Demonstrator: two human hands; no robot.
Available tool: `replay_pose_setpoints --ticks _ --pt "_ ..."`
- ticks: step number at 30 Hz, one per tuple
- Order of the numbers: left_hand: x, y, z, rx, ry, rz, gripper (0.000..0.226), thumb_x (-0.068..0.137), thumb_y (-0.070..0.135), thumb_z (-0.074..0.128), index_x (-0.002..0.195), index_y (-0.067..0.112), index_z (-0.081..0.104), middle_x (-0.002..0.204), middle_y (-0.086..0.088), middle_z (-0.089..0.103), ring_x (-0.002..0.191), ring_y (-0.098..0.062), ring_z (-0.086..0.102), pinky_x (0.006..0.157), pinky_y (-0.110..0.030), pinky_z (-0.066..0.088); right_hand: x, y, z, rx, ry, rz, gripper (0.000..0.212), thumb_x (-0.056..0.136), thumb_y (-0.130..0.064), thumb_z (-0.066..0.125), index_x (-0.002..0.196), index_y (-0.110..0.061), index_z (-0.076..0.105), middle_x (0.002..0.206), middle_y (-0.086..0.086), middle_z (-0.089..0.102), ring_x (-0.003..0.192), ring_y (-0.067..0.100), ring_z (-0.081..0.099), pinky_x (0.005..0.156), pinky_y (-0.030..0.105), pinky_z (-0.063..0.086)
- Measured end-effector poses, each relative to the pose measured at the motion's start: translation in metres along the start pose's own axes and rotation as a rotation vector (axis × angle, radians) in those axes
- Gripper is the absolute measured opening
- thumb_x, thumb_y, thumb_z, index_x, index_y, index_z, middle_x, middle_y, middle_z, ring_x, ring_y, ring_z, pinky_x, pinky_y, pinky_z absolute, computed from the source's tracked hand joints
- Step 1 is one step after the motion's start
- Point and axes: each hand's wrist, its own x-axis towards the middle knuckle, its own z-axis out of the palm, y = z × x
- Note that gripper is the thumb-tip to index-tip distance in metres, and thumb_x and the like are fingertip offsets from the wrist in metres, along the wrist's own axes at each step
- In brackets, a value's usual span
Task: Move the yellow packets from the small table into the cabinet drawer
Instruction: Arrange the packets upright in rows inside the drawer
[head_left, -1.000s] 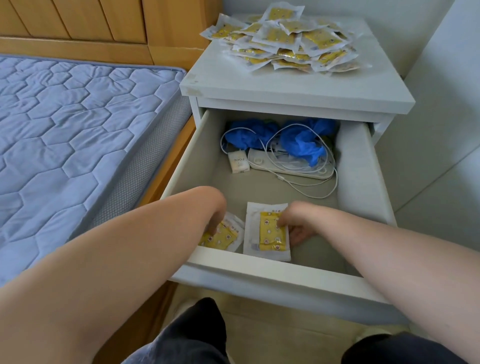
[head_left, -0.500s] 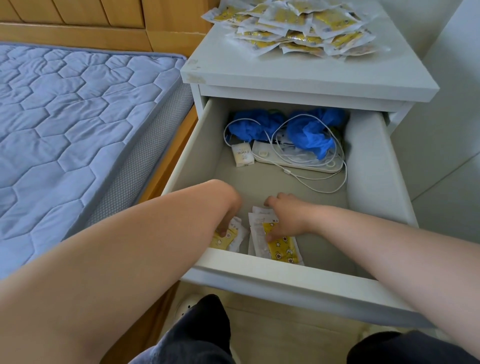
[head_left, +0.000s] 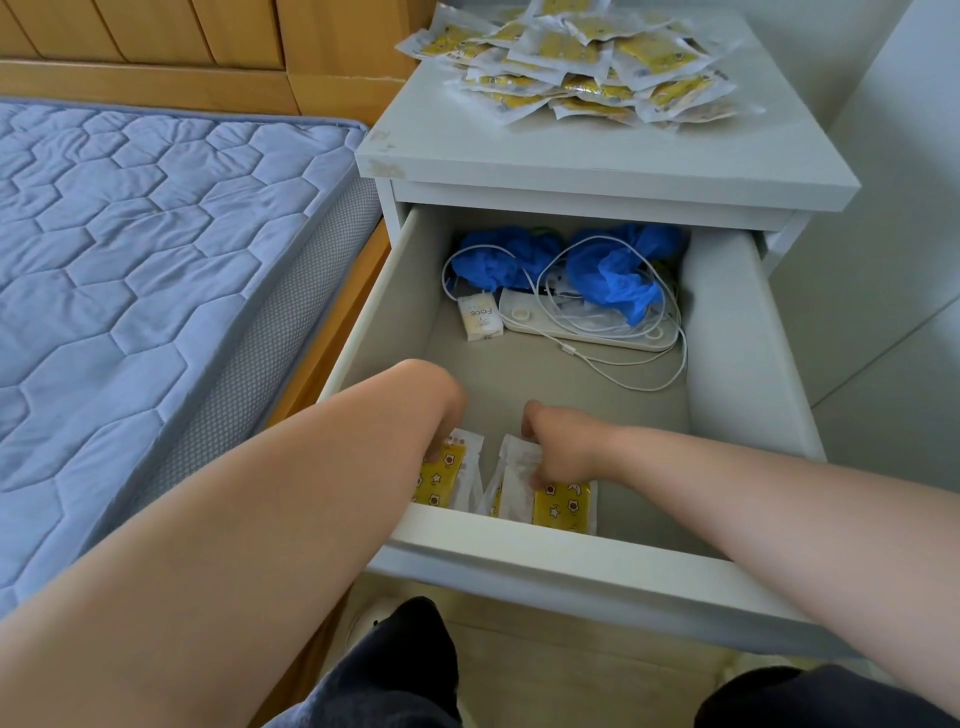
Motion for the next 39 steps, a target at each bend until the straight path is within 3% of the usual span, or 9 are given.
replay_pose_setpoints --ticks 2,6,12,14,19,24,29,36,39 --pt "0.000 0.001 -0.001 0.039 -0.004 0.003 0.049 0.082 0.033 0.074 0.125 0.013 0.059 0.113 -0.005 0.061 0.103 -0.025 0.060 0.090 -0.036 0.050 0.003 0.000 0.000 0.000 -0.005 0.009 0.053 0.079 -0.026 0.075 0.121 -0.004 0.052 0.117 0.010 0.061 0.102 0.027 0.060 0.080 0.033 0.051" --pt "-0.001 0.002 -0.002 0.045 -0.047 0.005 0.054 0.079 0.035 0.076 0.125 0.013 0.058 0.119 -0.006 0.061 0.104 -0.025 0.060 0.092 -0.037 0.050 0.003 -0.003 0.000 0.000 -0.023 0.020 0.037 0.081 -0.030 0.073 0.104 -0.003 0.065 0.102 0.010 0.066 0.085 0.023 0.058 0.067 0.027 0.042" --pt "-0.006 0.007 -0.006 -0.078 0.011 0.114 0.055 0.081 0.033 0.074 0.127 0.013 0.052 0.124 -0.005 0.058 0.110 -0.025 0.057 0.081 -0.031 0.044 0.004 -0.006 -0.001 0.115 0.007 0.043 0.051 0.079 -0.028 0.075 0.121 -0.007 0.053 0.119 0.009 0.060 0.107 0.024 0.058 0.076 0.027 0.044" --pt "-0.005 0.007 -0.005 -0.093 -0.009 0.127 0.049 0.083 0.030 0.073 0.126 0.013 0.056 0.124 -0.006 0.060 0.110 -0.025 0.058 0.084 -0.032 0.046 0.003 -0.005 -0.001 0.136 -0.032 0.072 0.056 0.080 -0.022 0.074 0.127 -0.006 0.049 0.123 0.008 0.058 0.112 0.025 0.057 0.083 0.029 0.047" --pt "-0.005 0.004 -0.004 -0.107 -0.057 0.156 0.041 0.086 0.027 0.069 0.124 0.014 0.059 0.124 -0.005 0.062 0.111 -0.025 0.059 0.094 -0.035 0.047 0.006 -0.003 0.000 0.025 -0.092 0.088 0.030 0.084 -0.010 0.063 0.113 -0.001 0.061 0.113 0.012 0.062 0.101 0.027 0.062 0.078 0.032 0.052" --pt "-0.009 0.004 -0.007 -0.130 -0.095 0.184 0.040 0.091 0.022 0.064 0.129 0.014 0.055 0.128 -0.005 0.059 0.115 -0.025 0.057 0.090 -0.032 0.044 0.004 -0.009 0.003 -0.066 -0.046 0.080 0.034 0.083 -0.016 0.064 0.115 -0.008 0.058 0.121 0.013 0.045 0.109 0.029 0.052 0.076 0.027 0.041" --pt "-0.011 0.006 -0.007 -0.160 -0.125 0.205 0.042 0.094 0.018 0.060 0.134 0.014 0.049 0.133 -0.006 0.056 0.119 -0.025 0.055 0.088 -0.031 0.043 0.006 -0.009 0.002 0.053 -0.040 0.096 0.047 0.078 -0.011 0.072 0.121 -0.004 0.053 0.119 0.011 0.059 0.105 0.027 0.060 0.080 0.031 0.052" --pt "-0.004 0.011 -0.002 -0.052 -0.120 0.166 0.046 0.091 0.037 0.062 0.131 0.015 0.052 0.131 -0.004 0.056 0.116 -0.026 0.054 0.093 -0.036 0.042 0.005 -0.006 -0.001 -0.060 -0.095 0.117 0.041 0.079 -0.026 0.075 0.111 -0.002 0.062 0.097 0.007 0.058 0.086 0.022 0.057 0.073 0.029 0.046" --pt "-0.004 0.010 -0.001 -0.006 -0.063 0.110 0.053 0.087 0.045 0.064 0.131 0.016 0.053 0.128 -0.004 0.057 0.114 -0.026 0.056 0.091 -0.035 0.044 0.006 -0.008 0.001 -0.036 -0.029 0.075 0.044 0.078 -0.035 0.075 0.109 -0.006 0.063 0.102 0.009 0.064 0.094 0.026 0.061 0.073 0.029 0.045"
